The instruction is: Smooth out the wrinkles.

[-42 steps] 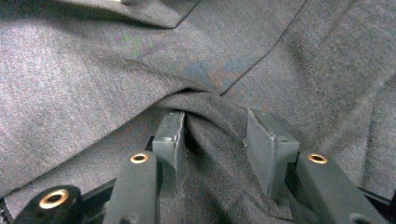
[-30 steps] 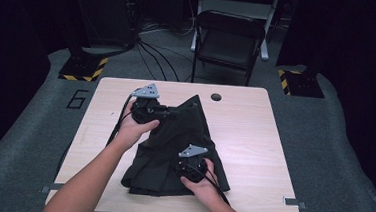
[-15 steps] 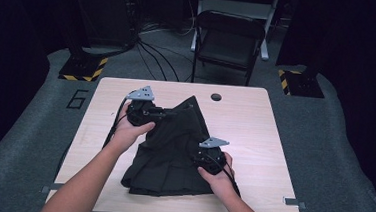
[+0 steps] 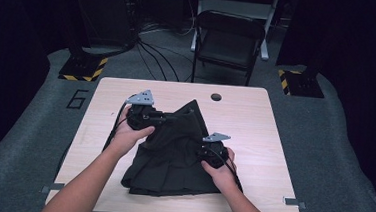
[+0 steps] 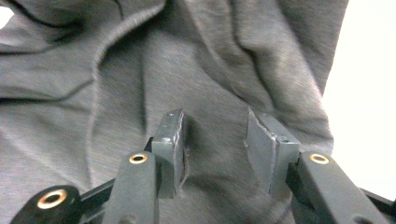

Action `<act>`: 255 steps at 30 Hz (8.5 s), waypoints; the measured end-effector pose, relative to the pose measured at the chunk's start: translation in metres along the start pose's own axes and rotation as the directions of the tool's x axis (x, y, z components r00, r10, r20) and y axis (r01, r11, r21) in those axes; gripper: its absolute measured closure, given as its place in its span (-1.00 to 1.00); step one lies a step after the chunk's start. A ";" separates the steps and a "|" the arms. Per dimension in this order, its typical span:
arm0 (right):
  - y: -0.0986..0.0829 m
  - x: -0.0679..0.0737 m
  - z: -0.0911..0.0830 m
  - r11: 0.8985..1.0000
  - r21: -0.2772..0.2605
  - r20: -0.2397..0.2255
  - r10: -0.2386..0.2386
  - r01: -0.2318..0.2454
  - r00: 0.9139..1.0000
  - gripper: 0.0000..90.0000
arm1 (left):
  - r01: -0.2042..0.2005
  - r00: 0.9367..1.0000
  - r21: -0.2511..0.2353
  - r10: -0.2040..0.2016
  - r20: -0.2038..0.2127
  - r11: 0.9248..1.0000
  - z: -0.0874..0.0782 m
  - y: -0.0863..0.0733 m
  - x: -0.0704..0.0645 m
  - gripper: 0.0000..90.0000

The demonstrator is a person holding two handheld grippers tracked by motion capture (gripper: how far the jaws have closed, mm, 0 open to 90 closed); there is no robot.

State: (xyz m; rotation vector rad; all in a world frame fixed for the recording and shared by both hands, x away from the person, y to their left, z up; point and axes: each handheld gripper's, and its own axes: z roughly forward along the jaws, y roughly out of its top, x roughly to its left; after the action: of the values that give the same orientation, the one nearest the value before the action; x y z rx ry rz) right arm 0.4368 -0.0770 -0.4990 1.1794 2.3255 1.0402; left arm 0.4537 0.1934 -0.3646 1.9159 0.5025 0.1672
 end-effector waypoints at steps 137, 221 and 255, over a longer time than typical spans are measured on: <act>-0.023 0.030 -0.045 0.985 -0.022 -0.171 -0.173 0.172 0.970 0.15 | 0.163 0.978 0.214 -0.130 -0.161 0.963 -0.012 -0.147 -0.021 0.02; -0.020 -0.024 -0.108 0.996 -0.087 -0.091 0.018 -0.026 0.996 -0.15 | 0.289 0.900 0.081 -0.242 -0.362 0.954 -0.087 -0.136 0.006 -0.17; -0.084 -0.081 -0.105 0.977 -0.065 0.038 0.207 -0.204 0.978 -0.20 | 0.333 0.855 0.067 -0.271 -0.442 0.941 -0.095 -0.186 0.013 -0.15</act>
State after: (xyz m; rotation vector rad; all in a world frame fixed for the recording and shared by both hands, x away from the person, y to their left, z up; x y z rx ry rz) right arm 0.3787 -0.2227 -0.4919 1.4282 2.1572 1.1323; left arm 0.3833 0.3382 -0.4983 1.9093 1.1335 0.3579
